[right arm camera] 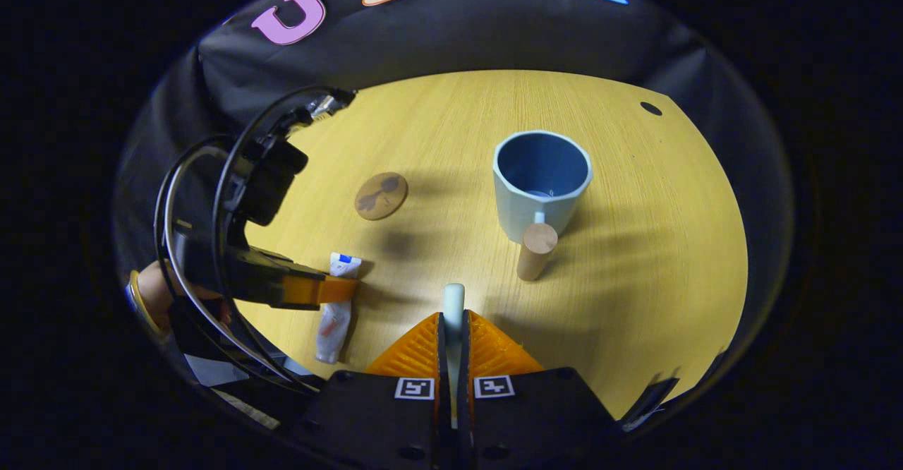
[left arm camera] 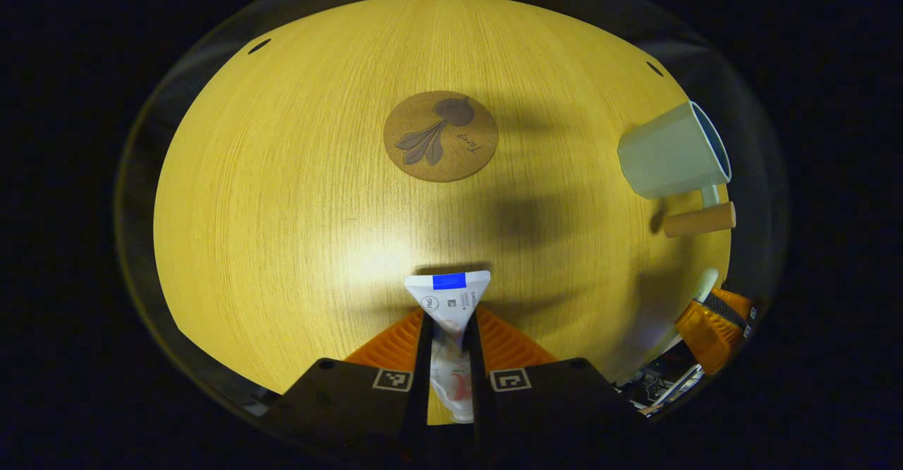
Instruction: Put the toothbrush and toothpaste on the desktop into the cup, then pick up the cup and place it on the coaster on the desktop.
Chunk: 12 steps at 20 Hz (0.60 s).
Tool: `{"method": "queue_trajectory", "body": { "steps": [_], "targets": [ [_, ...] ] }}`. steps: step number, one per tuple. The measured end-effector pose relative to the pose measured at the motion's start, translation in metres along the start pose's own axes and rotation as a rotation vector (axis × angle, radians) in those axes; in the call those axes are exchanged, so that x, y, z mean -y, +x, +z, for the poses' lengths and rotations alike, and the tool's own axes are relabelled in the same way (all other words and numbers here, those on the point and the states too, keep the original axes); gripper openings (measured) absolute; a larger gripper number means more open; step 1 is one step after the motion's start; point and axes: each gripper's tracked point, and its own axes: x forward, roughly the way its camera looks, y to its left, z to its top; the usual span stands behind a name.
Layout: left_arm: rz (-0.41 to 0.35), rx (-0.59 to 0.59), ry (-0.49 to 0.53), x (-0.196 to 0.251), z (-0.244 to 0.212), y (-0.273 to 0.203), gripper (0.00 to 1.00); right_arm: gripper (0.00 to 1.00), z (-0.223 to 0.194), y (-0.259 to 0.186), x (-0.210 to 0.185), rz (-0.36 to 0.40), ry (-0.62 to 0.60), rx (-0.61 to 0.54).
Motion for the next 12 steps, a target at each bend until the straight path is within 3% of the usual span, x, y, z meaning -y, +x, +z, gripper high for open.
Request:
{"method": "queue_trajectory", "body": {
  "steps": [4, 7, 12],
  "targets": [
    [-0.008, 0.021, -0.021, 0.001, 0.000, -0.001, 0.16, 0.06, 0.017, -0.004, -0.012, 0.055, 0.027, 0.058],
    [-0.030, 0.096, -0.111, 0.004, 0.005, -0.009, 0.06, 0.06, 0.030, -0.011, -0.010, 0.071, 0.041, 0.118],
    [-0.121, 0.223, -0.216, 0.007, 0.019, -0.018, 0.04, 0.06, 0.070, -0.031, -0.016, 0.119, 0.035, 0.264]
  ]
}}
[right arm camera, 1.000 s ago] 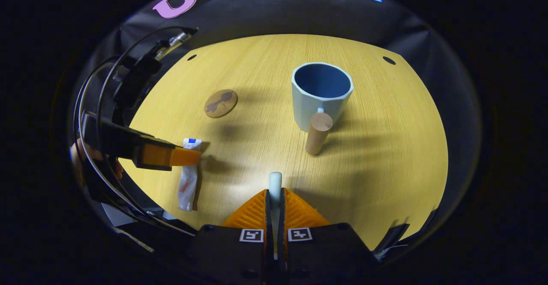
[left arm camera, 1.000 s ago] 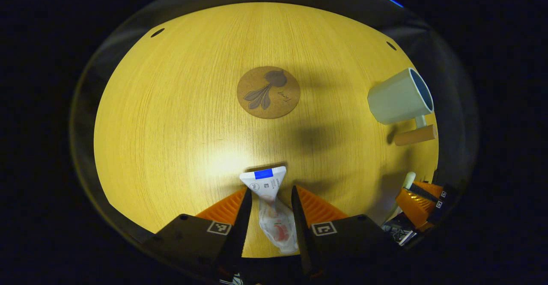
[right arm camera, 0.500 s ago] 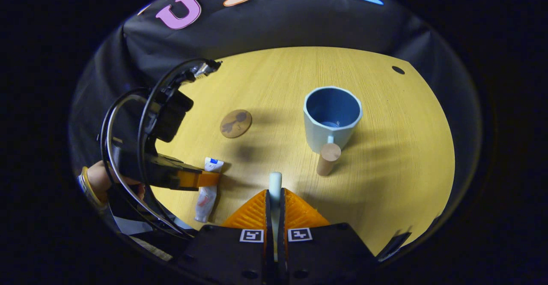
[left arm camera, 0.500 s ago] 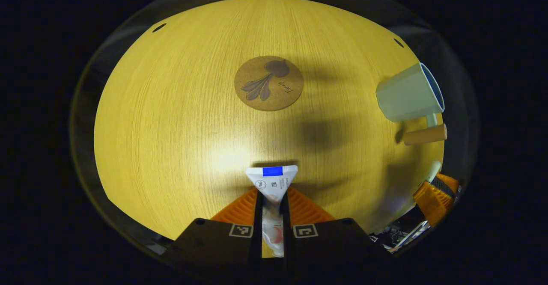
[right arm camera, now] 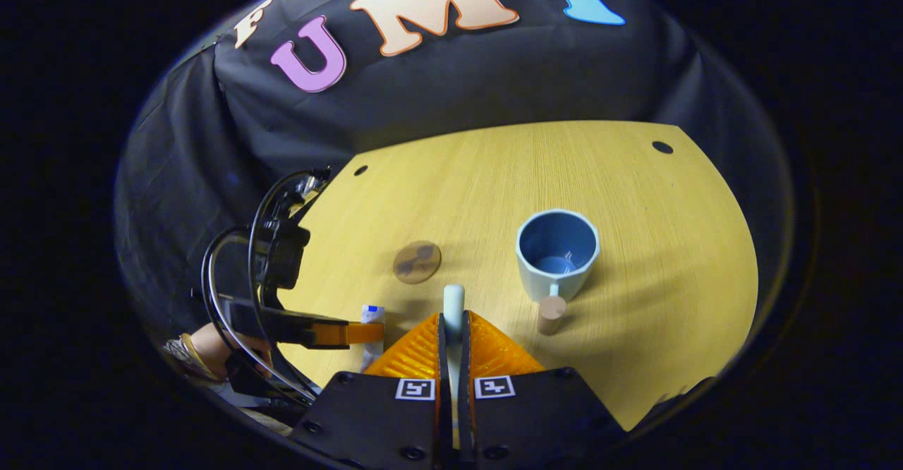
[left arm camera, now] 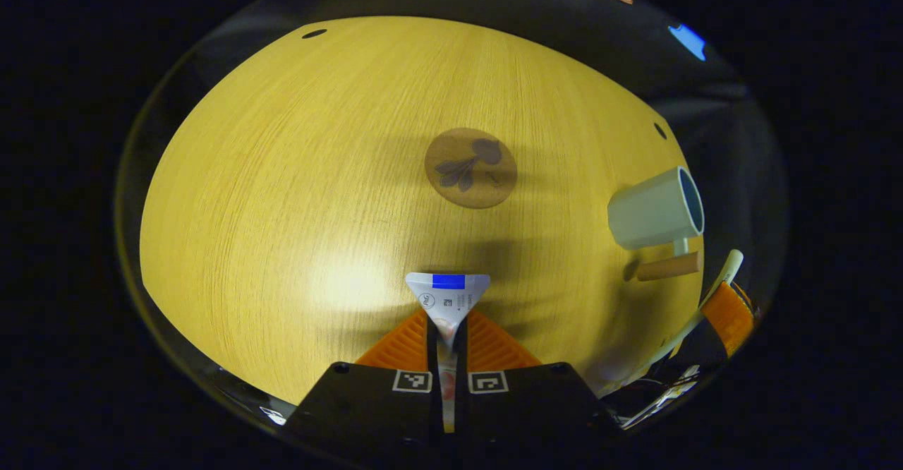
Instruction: Put the toothbrush and toothpaste on the desktop into the cup, then pick up the cup and place it on the coaster on the desktop.
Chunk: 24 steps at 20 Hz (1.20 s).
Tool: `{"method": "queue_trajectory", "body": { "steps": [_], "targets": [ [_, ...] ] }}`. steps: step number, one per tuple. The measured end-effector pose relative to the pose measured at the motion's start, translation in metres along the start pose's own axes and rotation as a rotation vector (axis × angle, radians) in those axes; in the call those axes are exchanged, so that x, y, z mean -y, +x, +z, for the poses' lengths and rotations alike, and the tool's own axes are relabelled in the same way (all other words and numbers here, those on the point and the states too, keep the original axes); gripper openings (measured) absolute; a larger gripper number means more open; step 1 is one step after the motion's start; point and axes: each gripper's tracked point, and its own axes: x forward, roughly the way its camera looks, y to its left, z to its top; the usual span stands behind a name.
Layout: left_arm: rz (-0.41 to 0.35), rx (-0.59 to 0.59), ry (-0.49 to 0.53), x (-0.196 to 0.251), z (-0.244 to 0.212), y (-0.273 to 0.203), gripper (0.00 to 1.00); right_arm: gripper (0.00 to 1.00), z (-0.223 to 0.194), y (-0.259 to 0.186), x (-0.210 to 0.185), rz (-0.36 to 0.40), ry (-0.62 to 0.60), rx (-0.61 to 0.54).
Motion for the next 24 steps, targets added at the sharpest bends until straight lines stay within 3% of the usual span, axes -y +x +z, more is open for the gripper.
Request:
{"method": "queue_trajectory", "body": {
  "steps": [7, 12, 18, 24],
  "targets": [
    [-0.124, 0.271, -0.058, 0.020, 0.050, -0.050, 0.04, 0.06, 0.058, -0.012, -0.009, 0.085, -0.056, 0.209],
    [-0.192, 0.438, -0.003, 0.021, 0.083, -0.113, 0.04, 0.06, 0.100, -0.019, 0.000, 0.105, 0.000, 0.348],
    [-0.265, 0.610, 0.046, 0.021, 0.094, -0.133, 0.04, 0.06, 0.159, -0.030, 0.044, 0.060, 0.049, 0.518],
    [-0.363, 0.715, 0.107, 0.023, 0.100, -0.161, 0.04, 0.06, 0.166, -0.011, 0.080, 0.002, -0.011, 0.566]
  ]
}}
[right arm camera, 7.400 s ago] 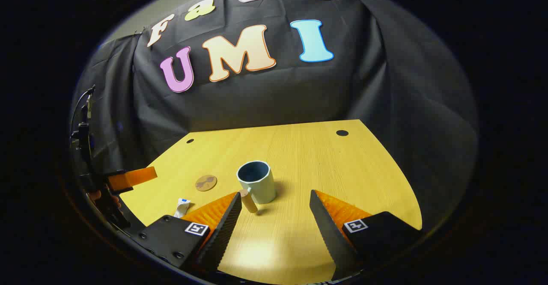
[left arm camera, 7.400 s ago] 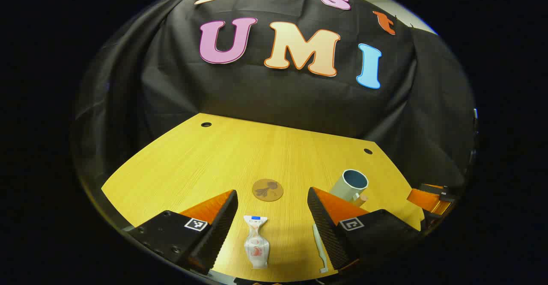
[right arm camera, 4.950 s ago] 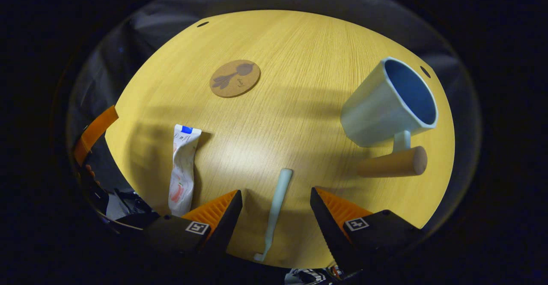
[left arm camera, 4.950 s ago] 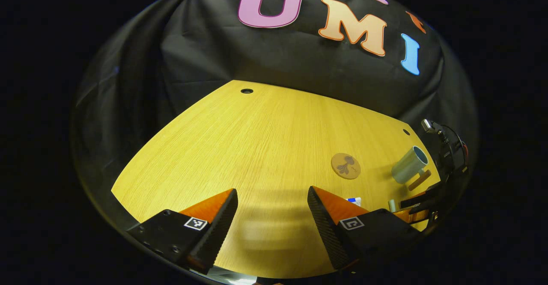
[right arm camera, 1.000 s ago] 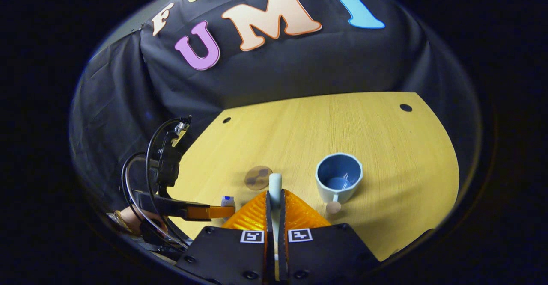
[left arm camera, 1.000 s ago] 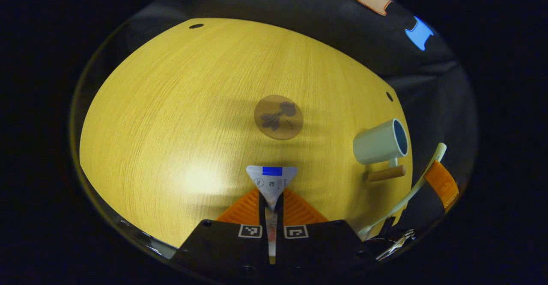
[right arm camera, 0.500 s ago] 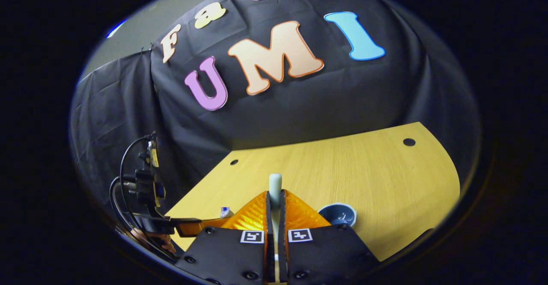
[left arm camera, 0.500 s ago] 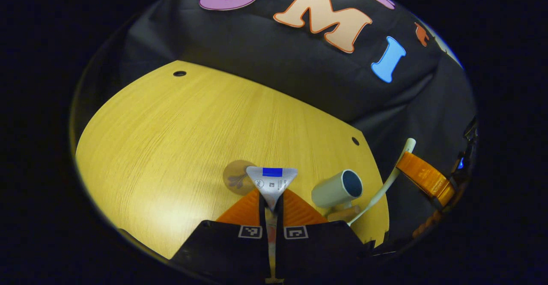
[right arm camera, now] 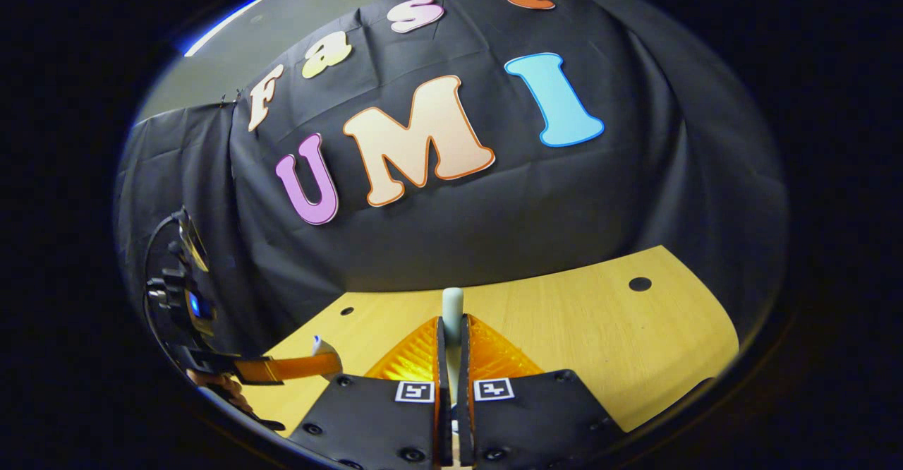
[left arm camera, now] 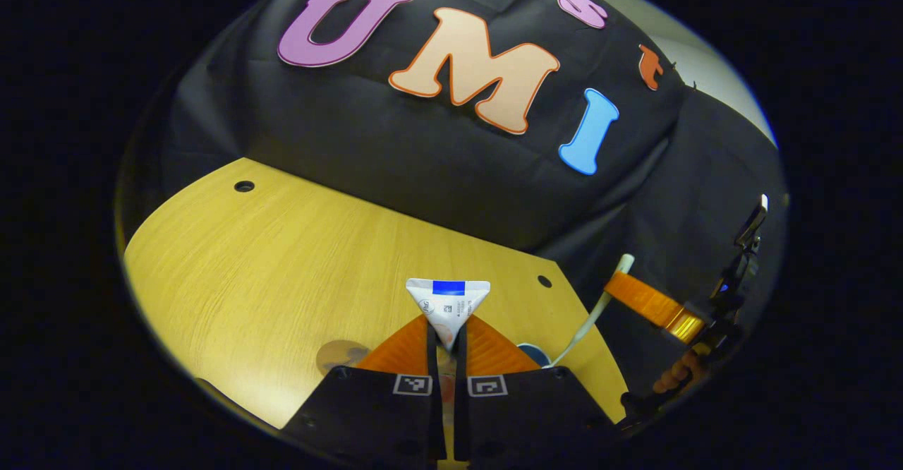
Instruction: Put the toothbrush and toothpaste on the desktop into the cup, then pick up the cup and place it on the coaster on the desktop.
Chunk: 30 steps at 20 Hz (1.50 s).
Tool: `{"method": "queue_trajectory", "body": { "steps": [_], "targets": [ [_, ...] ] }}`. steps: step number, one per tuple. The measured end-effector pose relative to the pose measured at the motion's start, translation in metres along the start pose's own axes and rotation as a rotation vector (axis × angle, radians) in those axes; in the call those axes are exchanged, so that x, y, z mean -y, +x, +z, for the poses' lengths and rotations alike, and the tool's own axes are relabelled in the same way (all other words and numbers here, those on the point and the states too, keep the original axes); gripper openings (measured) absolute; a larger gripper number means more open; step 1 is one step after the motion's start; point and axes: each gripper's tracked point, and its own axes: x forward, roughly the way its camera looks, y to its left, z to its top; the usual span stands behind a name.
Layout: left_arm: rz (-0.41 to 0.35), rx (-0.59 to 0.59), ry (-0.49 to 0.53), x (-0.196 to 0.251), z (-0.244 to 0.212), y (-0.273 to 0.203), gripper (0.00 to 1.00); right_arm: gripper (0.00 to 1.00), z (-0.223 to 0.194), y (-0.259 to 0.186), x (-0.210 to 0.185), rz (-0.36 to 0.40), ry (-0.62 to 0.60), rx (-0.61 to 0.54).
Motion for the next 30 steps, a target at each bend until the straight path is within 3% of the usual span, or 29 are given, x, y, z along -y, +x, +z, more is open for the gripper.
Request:
{"method": "queue_trajectory", "body": {
  "steps": [7, 12, 13, 16, 19, 23, 30],
  "targets": [
    [-0.152, 0.086, 0.012, 0.001, -0.003, 0.012, 0.04, 0.06, -0.045, 0.005, 0.028, -0.055, 0.011, -0.018],
    [-0.196, 0.096, 0.046, 0.005, -0.012, 0.021, 0.04, 0.12, -0.060, -0.007, 0.046, -0.093, 0.077, -0.031],
    [-0.200, 0.096, 0.058, 0.010, -0.015, 0.026, 0.04, 0.18, -0.059, -0.009, 0.050, -0.104, 0.100, -0.028],
    [-0.229, 0.081, 0.085, 0.024, -0.028, 0.032, 0.04, 0.94, -0.057, -0.023, 0.071, -0.178, 0.139, -0.010],
    [-0.232, 0.056, 0.148, 0.029, -0.046, 0.038, 0.04, 0.96, -0.052, -0.042, 0.095, -0.253, 0.150, 0.021],
    [-0.266, 0.033, 0.149, 0.041, -0.066, 0.040, 0.04, 0.96, -0.056, -0.062, 0.121, -0.321, 0.142, 0.018],
    [-0.265, 0.053, 0.227, 0.044, -0.083, 0.043, 0.07, 0.96, -0.067, -0.084, 0.135, -0.366, 0.129, 0.000]
  ]
}}
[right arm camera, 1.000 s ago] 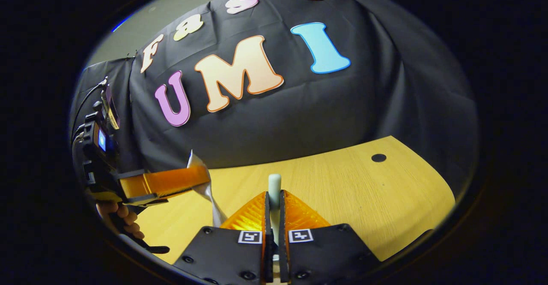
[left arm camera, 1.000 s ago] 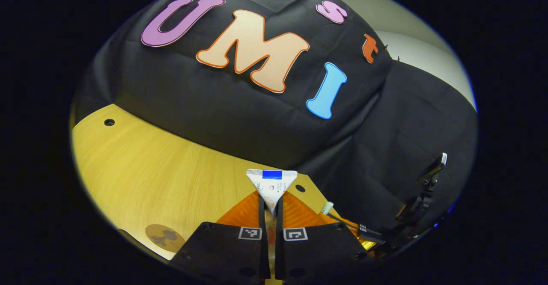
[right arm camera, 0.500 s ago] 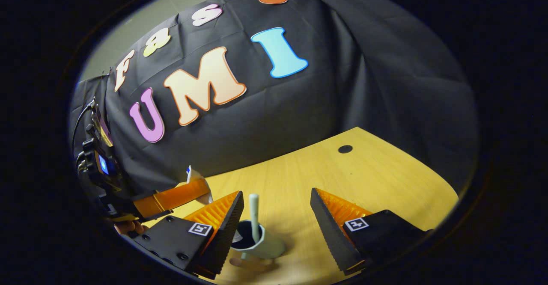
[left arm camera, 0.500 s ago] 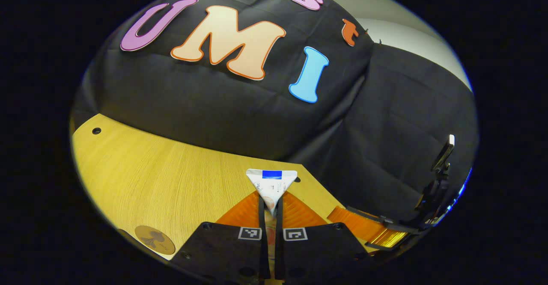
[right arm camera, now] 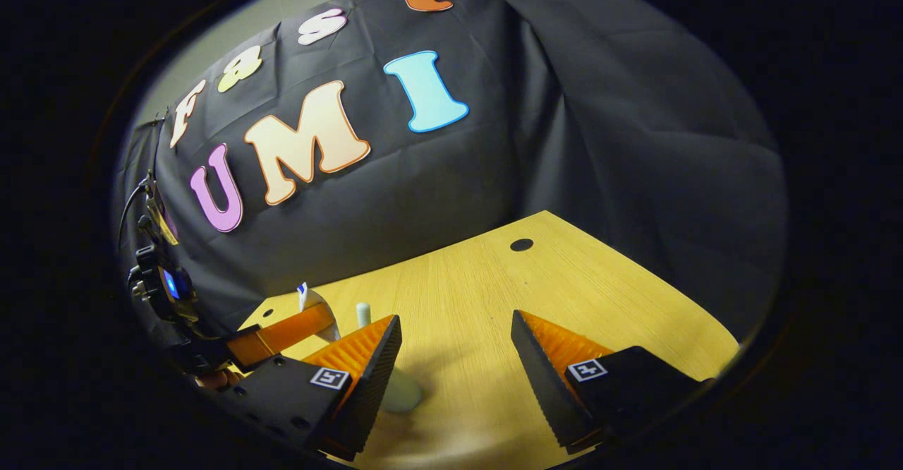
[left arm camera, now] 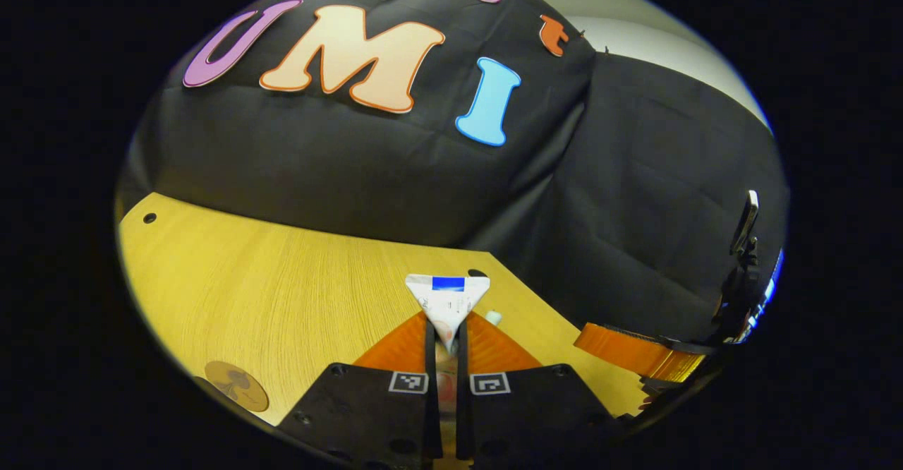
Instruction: Put the toothbrush and toothpaste on the desktop into the cup, then pick up the cup and place it on the coaster on the desktop.
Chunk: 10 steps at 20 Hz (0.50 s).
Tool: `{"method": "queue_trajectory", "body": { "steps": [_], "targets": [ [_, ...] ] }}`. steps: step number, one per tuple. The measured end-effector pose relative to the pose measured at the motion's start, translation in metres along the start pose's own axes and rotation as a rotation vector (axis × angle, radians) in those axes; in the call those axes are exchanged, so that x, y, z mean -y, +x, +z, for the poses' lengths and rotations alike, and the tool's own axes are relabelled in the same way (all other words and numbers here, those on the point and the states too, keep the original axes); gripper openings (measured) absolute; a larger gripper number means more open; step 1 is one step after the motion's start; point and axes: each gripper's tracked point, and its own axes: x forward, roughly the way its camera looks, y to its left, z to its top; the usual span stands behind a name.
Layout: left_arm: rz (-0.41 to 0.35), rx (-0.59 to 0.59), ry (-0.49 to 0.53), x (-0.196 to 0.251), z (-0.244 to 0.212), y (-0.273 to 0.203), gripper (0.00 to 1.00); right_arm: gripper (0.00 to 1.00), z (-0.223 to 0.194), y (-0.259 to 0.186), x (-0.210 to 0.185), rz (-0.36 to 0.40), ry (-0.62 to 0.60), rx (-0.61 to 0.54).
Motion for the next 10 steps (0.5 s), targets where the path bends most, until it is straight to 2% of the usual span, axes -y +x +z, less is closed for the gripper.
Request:
{"method": "queue_trajectory", "body": {
  "steps": [7, 8, 9, 10],
  "targets": [
    [-0.009, 0.017, 0.050, 0.001, -0.005, -0.014, 0.13, 0.96, -0.005, -0.010, -0.002, 0.003, -0.012, -0.004],
    [-0.004, 0.013, 0.051, 0.000, -0.006, -0.016, 0.27, 0.96, -0.006, -0.010, -0.003, 0.004, -0.013, -0.005],
    [-0.003, 0.004, 0.056, -0.001, -0.009, -0.018, 0.48, 0.96, -0.006, -0.011, -0.004, 0.006, -0.016, -0.007],
    [-0.007, -0.002, 0.058, 0.000, -0.011, -0.021, 0.55, 0.96, -0.008, -0.012, -0.006, 0.008, -0.020, -0.010]
  ]
}}
